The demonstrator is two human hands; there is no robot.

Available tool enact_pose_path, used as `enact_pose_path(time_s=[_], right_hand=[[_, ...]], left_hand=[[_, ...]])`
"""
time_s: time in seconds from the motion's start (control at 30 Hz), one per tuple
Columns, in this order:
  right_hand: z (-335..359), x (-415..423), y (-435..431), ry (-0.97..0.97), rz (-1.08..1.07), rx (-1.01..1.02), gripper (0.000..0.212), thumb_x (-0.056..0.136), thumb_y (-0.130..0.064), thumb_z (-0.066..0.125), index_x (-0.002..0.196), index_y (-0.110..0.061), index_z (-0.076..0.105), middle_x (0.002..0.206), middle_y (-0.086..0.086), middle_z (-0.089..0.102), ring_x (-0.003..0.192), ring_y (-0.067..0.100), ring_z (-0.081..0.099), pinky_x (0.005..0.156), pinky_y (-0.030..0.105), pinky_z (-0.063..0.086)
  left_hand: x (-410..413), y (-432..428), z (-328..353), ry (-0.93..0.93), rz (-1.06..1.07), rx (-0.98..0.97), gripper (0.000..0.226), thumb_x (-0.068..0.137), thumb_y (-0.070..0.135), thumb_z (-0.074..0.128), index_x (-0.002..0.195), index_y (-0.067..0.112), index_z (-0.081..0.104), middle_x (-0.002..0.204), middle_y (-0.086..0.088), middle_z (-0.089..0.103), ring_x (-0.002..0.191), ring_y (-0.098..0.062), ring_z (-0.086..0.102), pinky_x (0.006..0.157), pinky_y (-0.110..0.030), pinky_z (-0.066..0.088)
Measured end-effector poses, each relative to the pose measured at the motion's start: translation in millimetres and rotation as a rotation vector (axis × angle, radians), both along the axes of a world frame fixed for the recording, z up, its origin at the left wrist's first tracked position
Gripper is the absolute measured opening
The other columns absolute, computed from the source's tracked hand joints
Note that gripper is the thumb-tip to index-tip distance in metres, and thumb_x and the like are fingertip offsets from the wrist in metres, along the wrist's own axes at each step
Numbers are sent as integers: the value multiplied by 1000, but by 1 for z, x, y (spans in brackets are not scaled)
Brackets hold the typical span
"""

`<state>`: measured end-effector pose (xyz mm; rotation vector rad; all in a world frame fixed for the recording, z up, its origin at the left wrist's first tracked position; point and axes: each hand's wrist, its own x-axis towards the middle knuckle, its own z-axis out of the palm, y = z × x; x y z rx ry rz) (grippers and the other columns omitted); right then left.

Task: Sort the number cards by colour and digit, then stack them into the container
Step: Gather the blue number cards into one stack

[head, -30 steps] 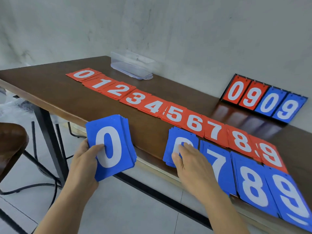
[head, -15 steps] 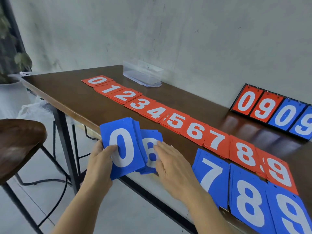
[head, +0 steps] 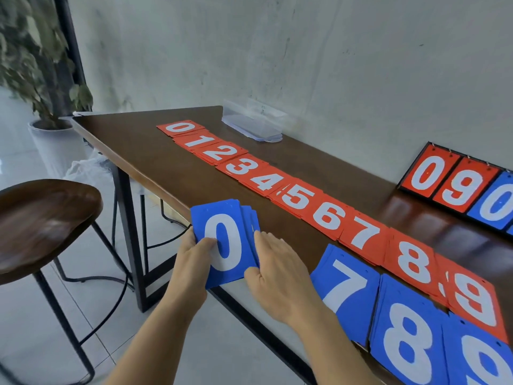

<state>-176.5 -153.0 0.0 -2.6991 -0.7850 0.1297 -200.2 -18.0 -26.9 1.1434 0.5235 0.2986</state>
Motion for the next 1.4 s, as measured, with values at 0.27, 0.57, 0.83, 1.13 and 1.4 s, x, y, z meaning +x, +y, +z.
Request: enact_pose_path(time_s=[0.27, 0.57, 0.83, 1.13, 1.4], right_hand=[[-5, -9, -7, -108, 104, -138, 76, 95, -29, 43, 154, -11, -3, 163, 3, 2, 149, 15, -1, 120, 28, -1], [11, -35, -107, -86, -299, -235, 78, 94, -65, 20, 154, -15, 10, 159, 1, 17, 146, 17, 13, 118, 31, 16], [-10, -46, -91, -51, -110, -206, 108, 69, -79, -4, 153, -12, -8, 161, 5, -15, 147, 17, -17, 111, 28, -13], [-8, -33, -101, -90, -12, -251, 108, 81, -81, 32, 154, -13, -10, 161, 6, -17, 148, 17, -16, 115, 31, -12], [-6, -37, -115, -27, -63, -166, 113, 80, -70, 54, 153, -17, -14, 162, 3, -7, 149, 17, -6, 119, 34, -7]], left_hand=[[-7, -9, -4, -35, 0, -41, 31, 96, 8, 48, 122, 23, 55, 110, -3, 70, 95, -26, 69, 77, -41, 57], [-14, -22, 4, -58, 51, -97, 26, 98, 11, 48, 119, 24, 55, 104, 2, 67, 86, -21, 66, 61, -34, 50], [-26, -44, 6, -78, 18, -79, 30, 96, 10, 49, 123, 22, 58, 111, -2, 69, 91, -24, 68, 65, -34, 53], [-36, -55, 1, -76, 47, -51, 25, 96, 11, 49, 103, 33, 60, 106, 0, 70, 93, -25, 69, 74, -39, 56], [-32, -67, -8, -44, 41, -22, 28, 96, 10, 48, 119, 25, 57, 109, -3, 70, 96, -27, 68, 81, -43, 56]])
